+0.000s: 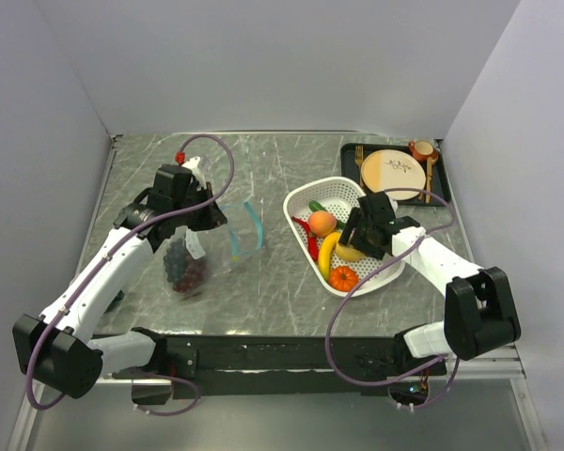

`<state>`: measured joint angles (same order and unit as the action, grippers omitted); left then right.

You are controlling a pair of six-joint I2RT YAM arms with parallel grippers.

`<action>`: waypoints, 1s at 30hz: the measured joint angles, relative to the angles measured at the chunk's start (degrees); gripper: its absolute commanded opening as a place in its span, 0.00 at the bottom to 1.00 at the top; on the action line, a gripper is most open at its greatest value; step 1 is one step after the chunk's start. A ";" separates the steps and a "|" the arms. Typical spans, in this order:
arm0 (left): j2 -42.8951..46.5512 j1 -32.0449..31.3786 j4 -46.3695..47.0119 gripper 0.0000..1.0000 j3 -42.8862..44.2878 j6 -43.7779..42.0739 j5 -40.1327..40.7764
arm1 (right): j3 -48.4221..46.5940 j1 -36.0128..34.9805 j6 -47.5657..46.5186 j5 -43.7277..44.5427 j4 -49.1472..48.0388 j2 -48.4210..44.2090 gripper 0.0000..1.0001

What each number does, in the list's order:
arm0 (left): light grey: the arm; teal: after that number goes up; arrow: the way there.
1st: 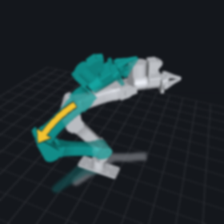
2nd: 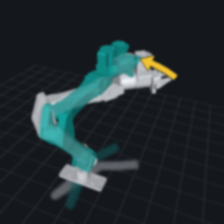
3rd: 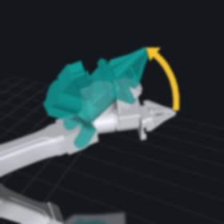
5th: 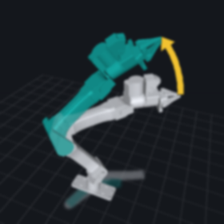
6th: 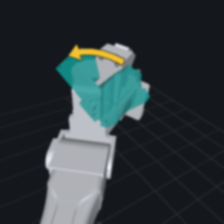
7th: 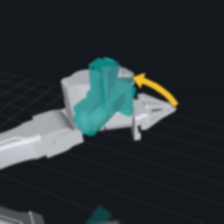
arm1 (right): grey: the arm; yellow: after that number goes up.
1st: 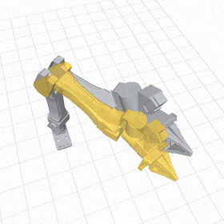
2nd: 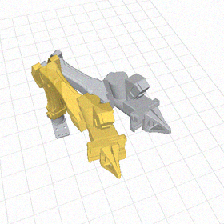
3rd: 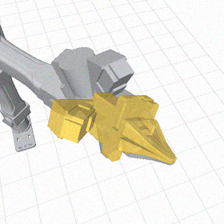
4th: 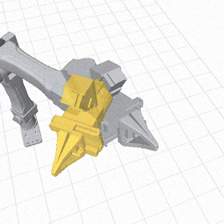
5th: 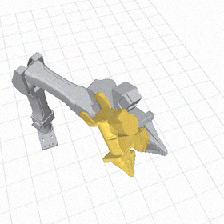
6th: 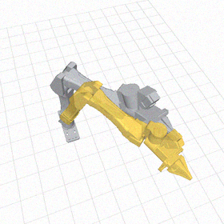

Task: Place the food in the zip-top bag and seal the zipper
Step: Pick up the fake fruit from the bin.

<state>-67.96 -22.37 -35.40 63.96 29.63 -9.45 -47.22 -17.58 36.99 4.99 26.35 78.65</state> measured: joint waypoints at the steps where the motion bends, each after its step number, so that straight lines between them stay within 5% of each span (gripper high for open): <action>1: 0.00 0.00 0.02 0.01 0.02 -0.02 0.00 | -0.20 0.00 -0.50 0.02 0.13 0.02 0.29; 14: -0.02 0.00 0.02 0.01 0.00 -0.04 -0.17 | -3.72 0.00 -4.52 0.79 3.89 -7.04 0.36; 15: -0.02 0.00 0.02 0.01 0.00 -0.04 -0.17 | -4.22 0.00 -4.57 0.68 3.69 -7.87 0.39; 19: -0.02 0.00 0.02 0.01 0.00 -0.02 -0.20 | -4.59 0.00 -4.31 0.76 2.86 -9.53 0.84; 22: -0.02 0.00 0.02 0.01 0.00 -0.02 -0.17 | -4.59 0.00 -3.32 1.25 3.02 -8.09 0.98; 30: -0.02 -0.04 0.00 0.01 0.00 -0.02 -0.15 | -0.74 0.00 6.19 0.22 1.42 -6.34 0.98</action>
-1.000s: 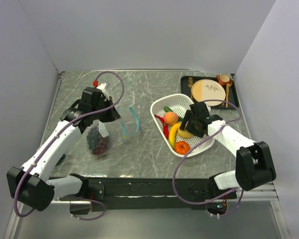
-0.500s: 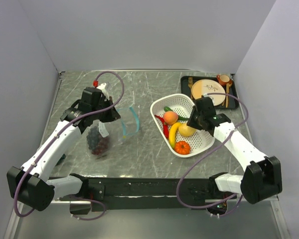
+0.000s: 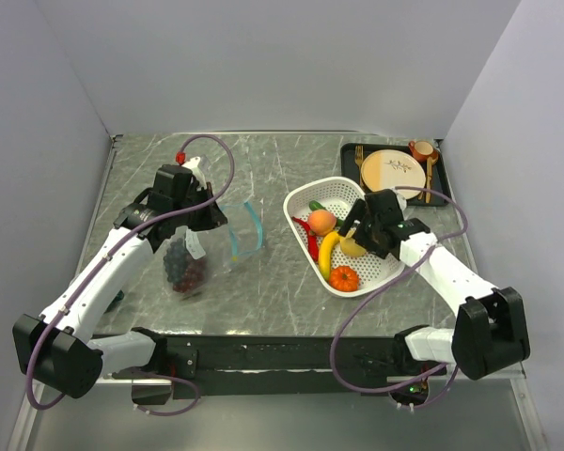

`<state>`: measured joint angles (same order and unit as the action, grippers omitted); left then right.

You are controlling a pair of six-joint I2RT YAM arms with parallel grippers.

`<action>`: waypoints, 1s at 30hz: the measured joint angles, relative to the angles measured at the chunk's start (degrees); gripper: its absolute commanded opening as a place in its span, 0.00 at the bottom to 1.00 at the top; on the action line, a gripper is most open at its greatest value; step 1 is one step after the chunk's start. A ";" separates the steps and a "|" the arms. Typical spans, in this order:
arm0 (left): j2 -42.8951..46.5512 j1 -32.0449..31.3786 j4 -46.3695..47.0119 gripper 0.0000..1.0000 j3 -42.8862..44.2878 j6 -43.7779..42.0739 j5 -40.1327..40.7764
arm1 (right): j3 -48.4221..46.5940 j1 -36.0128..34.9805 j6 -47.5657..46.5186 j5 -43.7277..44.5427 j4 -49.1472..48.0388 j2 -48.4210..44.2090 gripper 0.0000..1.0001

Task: Place the food in the zip-top bag and seal the zipper
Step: Pick up the fake fruit from the bin.

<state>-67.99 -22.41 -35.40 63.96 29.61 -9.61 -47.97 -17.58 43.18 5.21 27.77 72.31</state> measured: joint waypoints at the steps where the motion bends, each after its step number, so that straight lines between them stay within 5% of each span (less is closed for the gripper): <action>1: 0.00 -0.02 0.02 0.01 0.00 0.00 0.00 | 0.37 0.00 1.31 -0.15 -0.55 0.26 0.98; 16: 0.02 -0.02 -0.02 0.01 0.00 0.00 0.37 | 0.50 0.55 9.99 3.61 -3.37 9.73 0.95; 18: 0.02 -0.04 -0.02 0.01 0.00 0.00 0.42 | 0.50 0.59 10.12 3.78 -3.76 10.43 0.90; 24: 0.02 -0.07 -0.04 0.01 0.00 -0.02 0.44 | 0.57 0.61 9.22 5.11 -4.70 9.99 0.56; 30: -0.02 -0.07 -0.04 0.01 0.00 -0.02 0.42 | 1.73 0.61 6.86 6.16 -5.44 3.72 0.48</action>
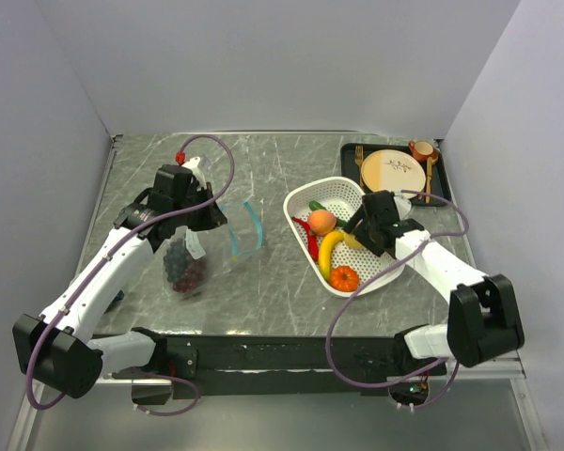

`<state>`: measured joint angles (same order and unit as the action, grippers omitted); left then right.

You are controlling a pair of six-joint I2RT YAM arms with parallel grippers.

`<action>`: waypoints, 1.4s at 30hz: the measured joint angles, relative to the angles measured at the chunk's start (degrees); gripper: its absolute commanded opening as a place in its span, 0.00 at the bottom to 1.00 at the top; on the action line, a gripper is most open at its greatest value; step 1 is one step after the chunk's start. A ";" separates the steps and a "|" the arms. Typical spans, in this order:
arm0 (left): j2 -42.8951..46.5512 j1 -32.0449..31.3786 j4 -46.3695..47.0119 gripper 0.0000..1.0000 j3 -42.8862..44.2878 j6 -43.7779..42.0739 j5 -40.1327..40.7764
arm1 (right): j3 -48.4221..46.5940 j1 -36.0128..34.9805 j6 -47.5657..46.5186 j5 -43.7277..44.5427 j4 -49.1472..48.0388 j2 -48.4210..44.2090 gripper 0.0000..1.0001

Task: Place the food in the zip-top bag and seal the zipper
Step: Pick up the fake fruit from the bin, then place the fake fruit in the zipper food storage bag.

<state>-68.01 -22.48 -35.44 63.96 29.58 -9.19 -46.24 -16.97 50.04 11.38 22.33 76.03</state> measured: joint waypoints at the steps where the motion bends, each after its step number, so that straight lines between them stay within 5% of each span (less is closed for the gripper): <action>1: -0.02 0.00 0.00 0.01 0.00 0.00 0.00 | 0.24 0.00 -0.55 -0.04 -0.50 -1.27 0.48; 12: -0.09 0.00 0.02 0.01 0.00 0.00 -0.09 | -1.20 -0.81 -9.79 -10.58 -2.89 -7.56 0.47; 26: 0.00 -0.61 0.00 0.01 0.00 0.22 -0.20 | -18.91 -16.68 -15.04 -28.37 -9.55 8.83 0.46; 42: 1.07 -1.03 -0.70 0.01 0.00 1.09 -0.20 | -28.98 -24.15 -16.11 -34.42 -9.79 23.56 0.46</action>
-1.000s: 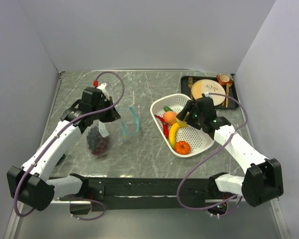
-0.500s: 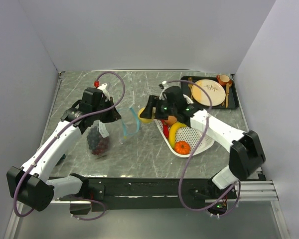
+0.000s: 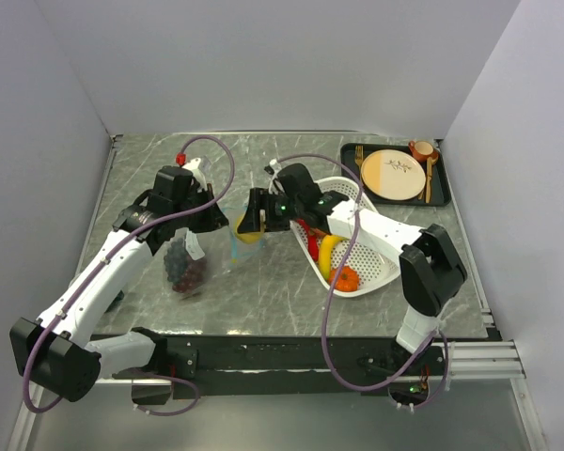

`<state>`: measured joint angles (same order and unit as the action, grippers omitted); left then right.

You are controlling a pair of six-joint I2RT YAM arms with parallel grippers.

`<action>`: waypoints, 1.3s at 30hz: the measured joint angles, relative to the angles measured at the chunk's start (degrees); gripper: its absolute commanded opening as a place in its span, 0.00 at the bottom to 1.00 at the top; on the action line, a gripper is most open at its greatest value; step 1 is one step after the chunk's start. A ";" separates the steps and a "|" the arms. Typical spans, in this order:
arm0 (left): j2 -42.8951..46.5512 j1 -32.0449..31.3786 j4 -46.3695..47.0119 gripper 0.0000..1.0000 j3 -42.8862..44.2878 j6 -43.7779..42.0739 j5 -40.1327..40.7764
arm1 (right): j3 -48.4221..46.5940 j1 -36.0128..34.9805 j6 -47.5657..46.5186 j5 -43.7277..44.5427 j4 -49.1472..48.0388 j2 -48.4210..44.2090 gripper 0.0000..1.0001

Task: Place the food in the zip-top bag and seal the zipper
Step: Place the fake fruit in the zipper food storage bag.

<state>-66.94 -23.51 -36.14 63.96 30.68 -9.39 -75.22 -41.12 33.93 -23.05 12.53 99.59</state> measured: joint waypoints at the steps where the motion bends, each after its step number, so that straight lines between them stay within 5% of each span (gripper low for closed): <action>1: 0.00 0.00 -0.04 0.01 0.00 0.02 0.00 | -1.16 -0.28 -0.37 -0.35 0.00 0.74 0.46; 15: 0.04 -0.22 -0.11 0.01 0.00 0.24 0.20 | -6.60 -3.65 -4.50 -2.51 5.29 6.27 0.52; 28: 0.50 -0.22 -0.20 0.01 0.02 0.24 0.22 | -9.20 -3.74 -4.74 -1.49 5.97 6.64 1.00; 39: 0.68 -0.22 -1.09 0.01 2.43 0.48 0.26 | -7.04 -2.82 -4.59 1.75 5.44 5.29 1.00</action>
<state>-66.26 -23.73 -37.23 66.39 31.16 -9.13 -82.26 -43.94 29.34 -21.30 17.98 104.88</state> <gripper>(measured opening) 0.013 0.996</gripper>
